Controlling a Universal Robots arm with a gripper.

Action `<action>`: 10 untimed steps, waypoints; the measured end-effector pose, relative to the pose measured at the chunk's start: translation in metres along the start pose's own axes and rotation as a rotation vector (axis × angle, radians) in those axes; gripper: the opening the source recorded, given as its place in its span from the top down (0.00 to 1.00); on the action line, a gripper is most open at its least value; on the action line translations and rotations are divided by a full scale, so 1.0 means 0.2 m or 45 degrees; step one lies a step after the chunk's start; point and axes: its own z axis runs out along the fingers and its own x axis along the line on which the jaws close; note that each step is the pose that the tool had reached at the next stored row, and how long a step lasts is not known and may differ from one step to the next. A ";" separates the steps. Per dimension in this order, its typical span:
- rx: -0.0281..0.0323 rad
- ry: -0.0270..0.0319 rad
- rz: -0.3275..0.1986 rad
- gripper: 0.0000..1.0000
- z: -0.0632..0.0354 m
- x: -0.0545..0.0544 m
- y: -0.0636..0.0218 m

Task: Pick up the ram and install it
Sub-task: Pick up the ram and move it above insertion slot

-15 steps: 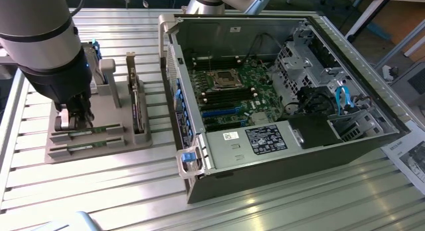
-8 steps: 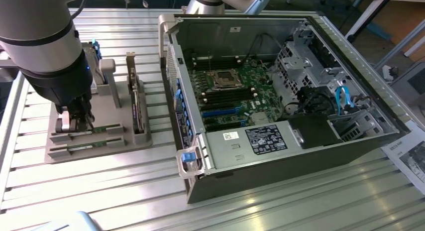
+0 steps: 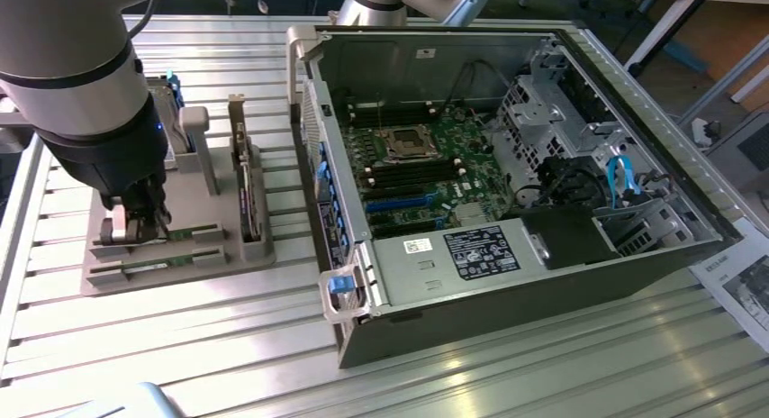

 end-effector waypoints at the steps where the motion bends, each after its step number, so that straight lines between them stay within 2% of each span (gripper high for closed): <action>1: 0.0000 0.0000 0.000 0.76 0.000 0.00 0.000; 10: 0.0001 -0.0001 0.000 0.76 0.008 0.00 0.000</action>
